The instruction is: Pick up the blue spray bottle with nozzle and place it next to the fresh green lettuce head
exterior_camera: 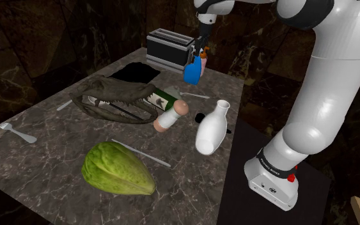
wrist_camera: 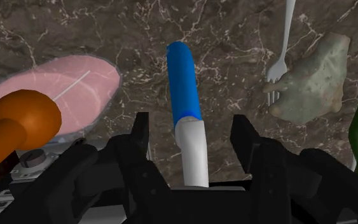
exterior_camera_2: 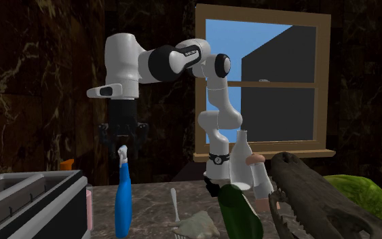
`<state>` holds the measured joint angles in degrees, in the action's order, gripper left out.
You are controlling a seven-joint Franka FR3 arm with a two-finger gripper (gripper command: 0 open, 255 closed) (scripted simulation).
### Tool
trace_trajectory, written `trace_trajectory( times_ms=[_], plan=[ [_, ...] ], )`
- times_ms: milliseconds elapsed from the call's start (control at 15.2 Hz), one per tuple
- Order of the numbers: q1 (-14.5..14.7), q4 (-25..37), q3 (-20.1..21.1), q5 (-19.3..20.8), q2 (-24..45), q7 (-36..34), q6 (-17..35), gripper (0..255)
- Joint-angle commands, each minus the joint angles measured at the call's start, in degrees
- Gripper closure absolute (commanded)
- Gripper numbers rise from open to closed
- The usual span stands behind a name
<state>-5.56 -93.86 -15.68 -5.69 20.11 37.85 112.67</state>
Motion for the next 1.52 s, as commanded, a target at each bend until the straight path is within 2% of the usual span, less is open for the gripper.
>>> trace_trajectory(
  times_ms=[0, 528, 1452],
  plan=[
    [0.0, 0.0, 0.0, 0.0, 0.0, 0.0, 0.0, 255],
    [0.0, 0.0, 0.0, 0.0, 0.0, 0.0, 0.0, 255],
    [-0.2, 8.6, -0.3, 0.6, -1.6, -0.5, -10.1, 255]
  ],
)
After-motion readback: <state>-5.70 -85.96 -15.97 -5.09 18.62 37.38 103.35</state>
